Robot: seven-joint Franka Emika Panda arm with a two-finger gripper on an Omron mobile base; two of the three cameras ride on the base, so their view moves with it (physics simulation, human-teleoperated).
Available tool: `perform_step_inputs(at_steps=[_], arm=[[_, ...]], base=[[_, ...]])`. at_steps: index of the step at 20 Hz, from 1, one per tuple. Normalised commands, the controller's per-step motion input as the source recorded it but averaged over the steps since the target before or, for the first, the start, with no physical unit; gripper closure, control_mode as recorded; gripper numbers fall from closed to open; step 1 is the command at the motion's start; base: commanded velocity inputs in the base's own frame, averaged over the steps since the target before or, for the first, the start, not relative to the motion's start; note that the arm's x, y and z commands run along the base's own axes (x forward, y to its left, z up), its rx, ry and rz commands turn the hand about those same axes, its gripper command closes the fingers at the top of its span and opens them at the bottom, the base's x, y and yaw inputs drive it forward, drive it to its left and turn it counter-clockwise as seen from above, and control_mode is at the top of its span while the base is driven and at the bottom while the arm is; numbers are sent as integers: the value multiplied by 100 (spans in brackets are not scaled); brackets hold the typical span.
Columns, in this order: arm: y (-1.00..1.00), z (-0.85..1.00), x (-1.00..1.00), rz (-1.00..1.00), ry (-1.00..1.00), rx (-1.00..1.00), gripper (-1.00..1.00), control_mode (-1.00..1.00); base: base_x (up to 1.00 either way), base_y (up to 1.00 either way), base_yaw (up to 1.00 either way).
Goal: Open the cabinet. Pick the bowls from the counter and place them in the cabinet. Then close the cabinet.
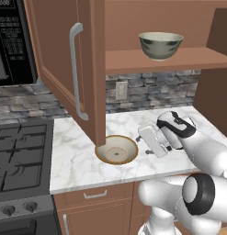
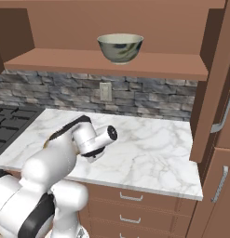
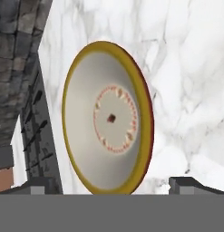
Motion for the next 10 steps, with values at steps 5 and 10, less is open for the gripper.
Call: perform_step_inputs(at_steps=[5, 10], arm=[[9, -17, 16, 0, 0, 0, -100, -100], [5, -24, 21, 0, 0, 0, -100, -100]], base=[[0, 0, 0], [0, 0, 0]])
